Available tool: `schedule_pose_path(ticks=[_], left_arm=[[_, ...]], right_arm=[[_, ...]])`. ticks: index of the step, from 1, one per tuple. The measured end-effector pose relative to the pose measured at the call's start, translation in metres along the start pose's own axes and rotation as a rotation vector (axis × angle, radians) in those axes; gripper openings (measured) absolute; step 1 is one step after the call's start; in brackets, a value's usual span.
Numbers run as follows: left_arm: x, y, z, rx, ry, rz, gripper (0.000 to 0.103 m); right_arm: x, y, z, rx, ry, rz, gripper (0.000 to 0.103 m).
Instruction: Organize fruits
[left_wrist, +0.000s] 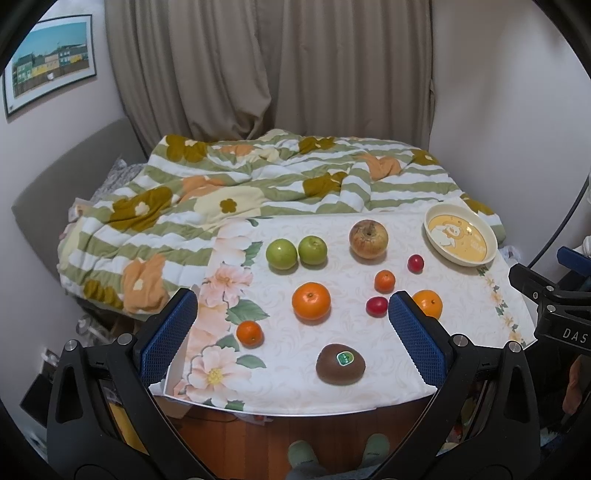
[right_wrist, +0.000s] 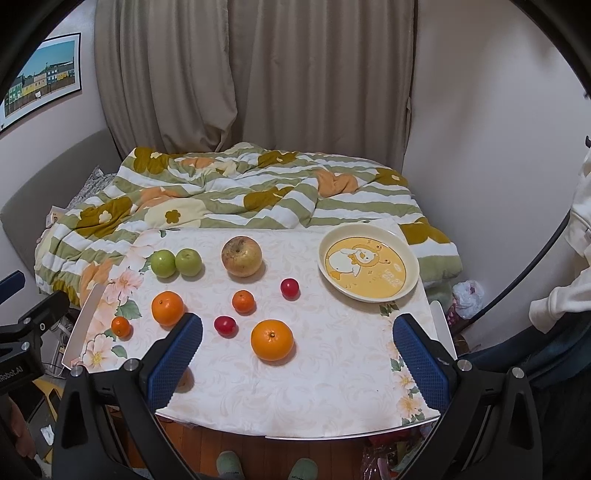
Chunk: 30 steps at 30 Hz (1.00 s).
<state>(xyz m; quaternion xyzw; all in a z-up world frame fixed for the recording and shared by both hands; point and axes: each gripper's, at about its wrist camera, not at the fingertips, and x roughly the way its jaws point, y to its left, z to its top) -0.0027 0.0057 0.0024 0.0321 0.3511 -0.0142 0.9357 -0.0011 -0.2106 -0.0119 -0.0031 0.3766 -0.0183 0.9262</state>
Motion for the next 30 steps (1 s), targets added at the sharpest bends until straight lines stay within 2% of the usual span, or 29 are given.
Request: schedule_pose_path(ticks=[30], left_arm=[[-0.0004, -0.0005, 0.0002, 0.0, -0.001, 0.0, 0.103]], right_arm=[[-0.0009, -0.0002, 0.0029, -0.002, -0.005, 0.001, 0.103]])
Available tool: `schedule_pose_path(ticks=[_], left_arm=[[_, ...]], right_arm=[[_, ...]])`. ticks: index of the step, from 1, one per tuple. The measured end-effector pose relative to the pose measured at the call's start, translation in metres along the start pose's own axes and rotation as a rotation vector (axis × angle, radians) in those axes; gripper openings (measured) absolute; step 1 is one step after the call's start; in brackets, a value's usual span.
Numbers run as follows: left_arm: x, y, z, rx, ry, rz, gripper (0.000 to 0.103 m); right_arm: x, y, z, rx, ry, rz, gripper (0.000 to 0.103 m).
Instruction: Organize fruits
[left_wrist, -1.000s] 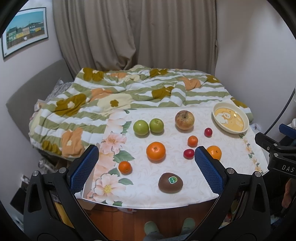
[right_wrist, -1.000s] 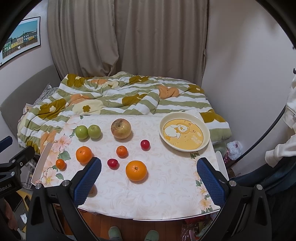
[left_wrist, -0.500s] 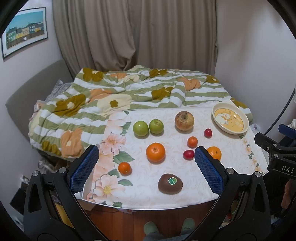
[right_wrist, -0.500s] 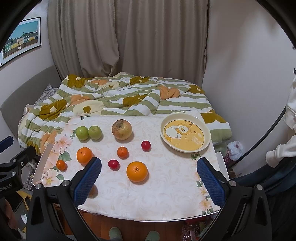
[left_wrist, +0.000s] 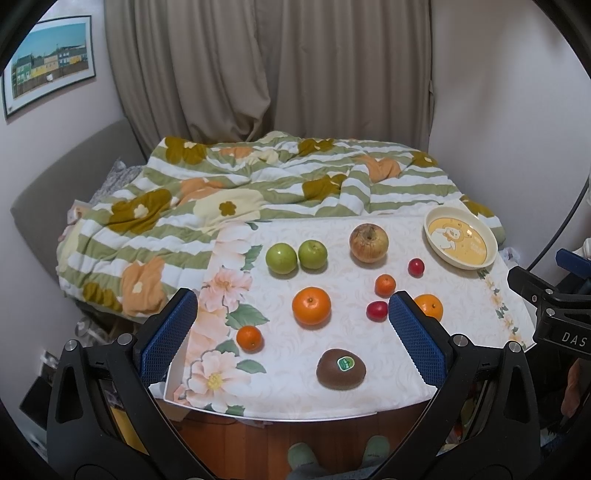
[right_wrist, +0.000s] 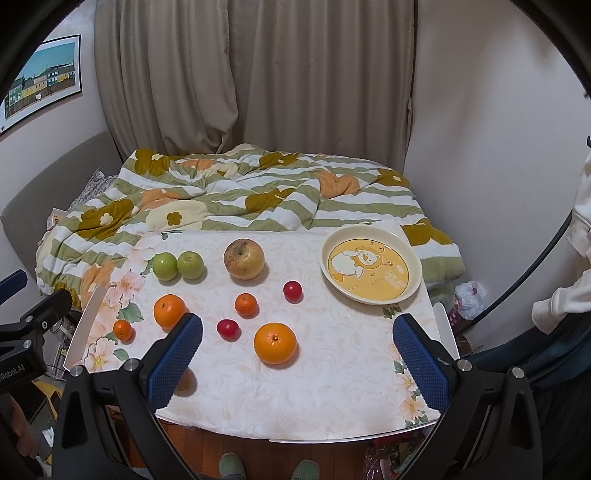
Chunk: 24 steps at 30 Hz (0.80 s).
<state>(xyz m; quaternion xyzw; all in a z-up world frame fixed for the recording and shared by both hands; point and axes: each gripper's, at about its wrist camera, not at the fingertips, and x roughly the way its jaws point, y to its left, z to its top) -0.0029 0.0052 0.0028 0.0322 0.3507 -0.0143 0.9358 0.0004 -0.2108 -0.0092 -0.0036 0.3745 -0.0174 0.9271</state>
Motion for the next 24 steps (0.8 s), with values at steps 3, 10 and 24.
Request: schedule_pose_path(ticks=[3, 10, 24], left_arm=[[0.0, 0.0, 0.0, 0.0, 0.0, 0.0, 0.103], [0.0, 0.0, 0.001, 0.0, 0.0, -0.002, 0.103], [0.003, -0.007, 0.012, 0.006, 0.002, -0.006, 0.103]], right_arm=[[0.0, 0.0, 0.001, 0.0, 0.001, 0.0, 0.103], [0.0, -0.001, -0.001, 0.001, 0.0, 0.001, 0.103], [0.0, -0.001, 0.0, 0.002, 0.0, 0.002, 0.103]])
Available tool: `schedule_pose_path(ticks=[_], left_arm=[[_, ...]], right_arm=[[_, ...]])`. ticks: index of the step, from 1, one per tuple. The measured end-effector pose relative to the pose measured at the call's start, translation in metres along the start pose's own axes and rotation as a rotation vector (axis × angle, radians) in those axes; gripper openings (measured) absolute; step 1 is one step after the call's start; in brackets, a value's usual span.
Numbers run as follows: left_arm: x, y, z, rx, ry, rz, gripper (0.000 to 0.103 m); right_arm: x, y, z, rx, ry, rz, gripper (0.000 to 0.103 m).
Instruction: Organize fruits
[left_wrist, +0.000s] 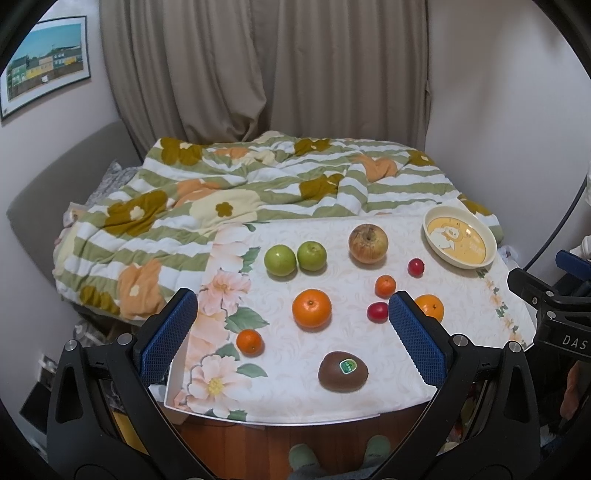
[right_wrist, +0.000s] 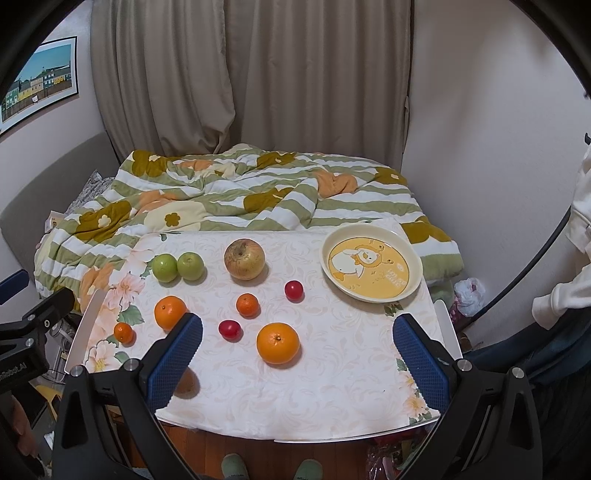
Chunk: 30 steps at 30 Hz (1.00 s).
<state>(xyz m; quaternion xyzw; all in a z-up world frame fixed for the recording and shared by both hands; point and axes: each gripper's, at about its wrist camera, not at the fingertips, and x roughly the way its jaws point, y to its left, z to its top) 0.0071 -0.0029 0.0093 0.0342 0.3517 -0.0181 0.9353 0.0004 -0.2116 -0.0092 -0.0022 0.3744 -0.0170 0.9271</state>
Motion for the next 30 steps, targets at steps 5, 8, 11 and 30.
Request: schedule_pose_path(ticks=[5, 8, 11, 30], left_arm=[[0.002, 0.0, 0.001, 0.003, 0.009, -0.007, 0.103], [0.006, 0.004, 0.004, 0.007, 0.019, -0.025, 0.103], [0.013, 0.011, 0.004, 0.018, 0.026, -0.032, 0.103], [0.092, -0.03, -0.069, -0.065, 0.265, -0.039, 0.103]], right_arm=[[0.0, 0.001, 0.002, 0.002, 0.002, 0.011, 0.103], [0.0, 0.003, 0.009, -0.008, 0.01, 0.016, 0.103], [0.005, 0.006, 0.012, -0.015, 0.015, 0.023, 0.103], [0.108, -0.025, -0.024, -0.231, 0.17, 0.202, 0.103]])
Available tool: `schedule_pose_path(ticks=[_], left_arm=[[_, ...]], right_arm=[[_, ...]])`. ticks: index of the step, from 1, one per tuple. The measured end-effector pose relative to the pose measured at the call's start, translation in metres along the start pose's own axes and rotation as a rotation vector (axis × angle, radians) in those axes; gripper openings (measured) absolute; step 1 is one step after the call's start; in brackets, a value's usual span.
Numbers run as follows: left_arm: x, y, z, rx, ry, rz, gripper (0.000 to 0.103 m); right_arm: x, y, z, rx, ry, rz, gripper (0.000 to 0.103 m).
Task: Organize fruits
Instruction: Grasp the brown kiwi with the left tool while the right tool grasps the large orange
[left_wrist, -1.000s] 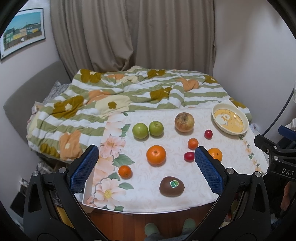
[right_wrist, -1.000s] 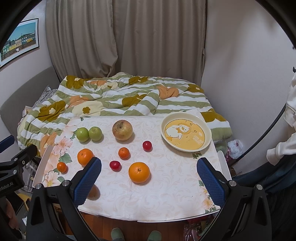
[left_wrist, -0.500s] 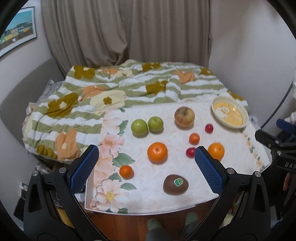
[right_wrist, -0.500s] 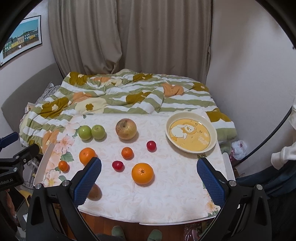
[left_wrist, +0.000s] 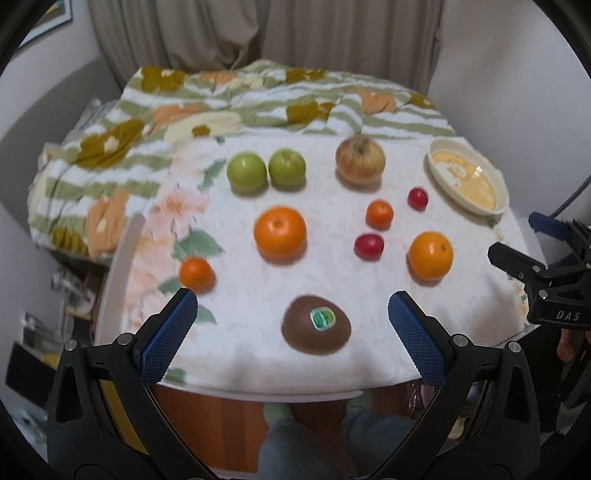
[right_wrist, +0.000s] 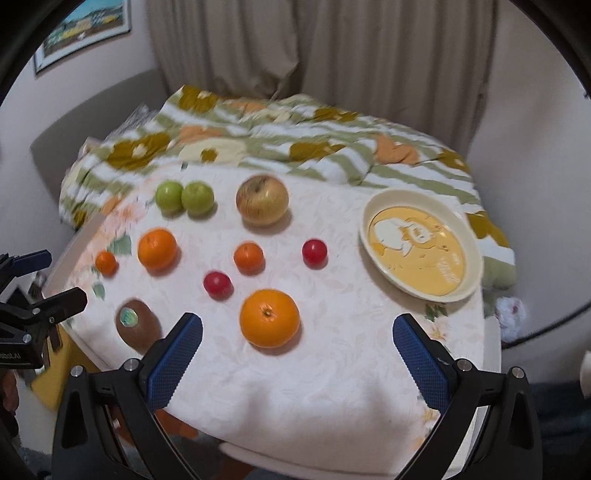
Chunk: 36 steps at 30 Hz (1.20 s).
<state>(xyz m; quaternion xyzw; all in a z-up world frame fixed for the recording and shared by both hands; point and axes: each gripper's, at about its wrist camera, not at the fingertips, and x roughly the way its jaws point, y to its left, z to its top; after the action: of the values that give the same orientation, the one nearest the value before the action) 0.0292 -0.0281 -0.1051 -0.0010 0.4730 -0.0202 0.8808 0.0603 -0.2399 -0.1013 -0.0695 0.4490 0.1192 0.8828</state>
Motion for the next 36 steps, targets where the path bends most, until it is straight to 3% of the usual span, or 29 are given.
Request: schedule_pose_path(ticks=[5, 12, 16, 18, 21, 23, 28, 30, 36], left_arm=[[0.028, -0.01, -0.02, -0.071, 0.05, 0.029, 0.103], [0.058, -0.019, -0.036, -0.109, 0.06, 0.09, 0.103], [0.071, -0.022, -0.039, -0.117, 0.07, 0.109, 0.092], [0.075, -0.024, -0.04, -0.118, 0.07, 0.111, 0.092], [0.082, -0.027, -0.041, -0.113, 0.082, 0.121, 0.085], [0.086, -0.028, -0.041, -0.117, 0.098, 0.127, 0.075], [0.089, -0.027, -0.043, -0.124, 0.097, 0.138, 0.071], [0.089, -0.026, -0.043, -0.129, 0.099, 0.14, 0.071], [0.088, -0.028, -0.045, -0.124, 0.1, 0.149, 0.071]], right_arm=[[0.029, -0.009, -0.006, -0.095, 0.047, 0.067, 0.103], [0.062, -0.003, -0.015, -0.252, 0.084, 0.169, 0.103], [0.073, 0.004, -0.017, -0.316, 0.088, 0.2, 0.1], [0.077, 0.007, -0.018, -0.335, 0.088, 0.21, 0.098], [0.085, 0.008, -0.017, -0.344, 0.097, 0.23, 0.091], [0.09, 0.01, -0.016, -0.348, 0.108, 0.236, 0.087], [0.094, 0.01, -0.015, -0.34, 0.112, 0.235, 0.087], [0.096, 0.01, -0.014, -0.342, 0.114, 0.234, 0.079], [0.103, 0.011, -0.013, -0.328, 0.138, 0.25, 0.069]])
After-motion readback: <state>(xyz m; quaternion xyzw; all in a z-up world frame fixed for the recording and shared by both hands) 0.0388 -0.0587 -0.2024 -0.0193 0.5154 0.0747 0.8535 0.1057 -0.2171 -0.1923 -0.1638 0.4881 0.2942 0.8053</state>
